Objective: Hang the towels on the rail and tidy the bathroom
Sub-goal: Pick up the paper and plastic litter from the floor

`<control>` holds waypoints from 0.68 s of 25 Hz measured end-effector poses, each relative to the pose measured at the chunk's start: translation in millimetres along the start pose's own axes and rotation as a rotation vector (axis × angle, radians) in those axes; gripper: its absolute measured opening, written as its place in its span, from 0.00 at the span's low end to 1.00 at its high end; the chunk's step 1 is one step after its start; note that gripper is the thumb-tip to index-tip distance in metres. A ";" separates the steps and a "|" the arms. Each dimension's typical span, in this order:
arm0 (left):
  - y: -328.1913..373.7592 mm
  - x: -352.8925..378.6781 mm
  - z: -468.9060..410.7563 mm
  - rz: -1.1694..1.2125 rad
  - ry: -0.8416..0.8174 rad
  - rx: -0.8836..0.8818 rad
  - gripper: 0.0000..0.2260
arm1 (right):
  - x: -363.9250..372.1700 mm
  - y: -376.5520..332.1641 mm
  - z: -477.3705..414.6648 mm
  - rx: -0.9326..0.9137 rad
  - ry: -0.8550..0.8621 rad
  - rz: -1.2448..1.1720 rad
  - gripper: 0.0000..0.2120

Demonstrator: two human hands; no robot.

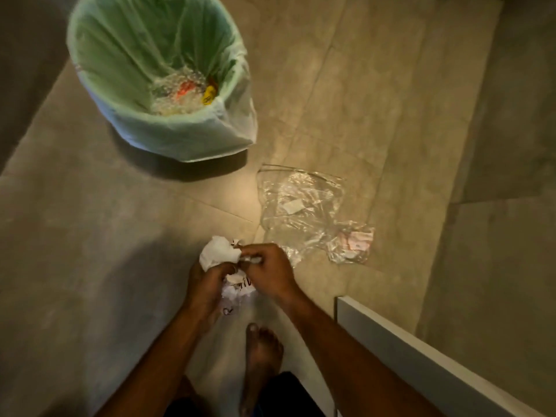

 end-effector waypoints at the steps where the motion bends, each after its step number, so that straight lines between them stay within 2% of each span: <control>1: 5.6 7.1 -2.7 -0.090 0.015 0.059 0.18 | -25.5 8.7 -4.9 0.013 0.149 -0.057 0.13; 2: 10.8 12.1 -10.0 -0.138 0.019 0.110 0.18 | -56.1 22.2 -11.1 0.064 0.381 -0.064 0.18; 3: 13.9 17.2 -20.0 -0.169 0.027 0.150 0.17 | -85.5 41.5 -15.4 0.187 0.588 -0.031 0.29; 4: 16.4 22.5 -31.2 -0.209 0.021 0.182 0.16 | -109.9 62.3 -18.1 0.380 0.707 0.021 0.43; 5: 18.9 31.1 -41.8 -0.278 -0.014 0.226 0.15 | -128.3 84.6 -25.1 0.547 0.731 0.031 0.56; 6: 19.9 41.2 -53.3 -0.388 -0.066 0.277 0.14 | -137.7 104.0 -35.0 0.642 0.687 0.024 0.62; 9: 16.2 59.8 -100.3 -0.677 -0.143 0.437 0.16 | -116.2 141.7 -81.1 0.669 0.458 -0.026 0.68; 11: 7.4 62.7 -129.2 -0.781 -0.242 0.387 0.25 | -78.9 139.0 -103.9 0.650 0.375 0.038 0.63; 13: -7.1 60.7 -135.5 -0.739 -0.402 0.158 0.34 | -47.9 124.6 -105.3 0.500 0.445 -0.009 0.48; 14: -13.5 56.8 -130.3 -0.689 -0.429 0.004 0.35 | -35.6 114.5 -100.6 0.381 0.436 -0.132 0.38; 15: -15.9 51.1 -120.6 -0.621 -0.406 -0.139 0.32 | -26.0 103.5 -95.1 0.305 0.404 -0.312 0.29; 17: -12.2 35.6 -90.3 -0.433 -0.296 -0.349 0.19 | -9.4 73.6 -75.7 0.251 0.176 -0.620 0.23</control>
Point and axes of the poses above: each hand's wrist, its own z-axis away from the middle knuckle, its own x-axis out of the palm, y = z × x, the point moved 4 cm from there along -z, towards the middle knuckle, and after that the axes turned 7 degrees about -y, right-handed, at the moved point
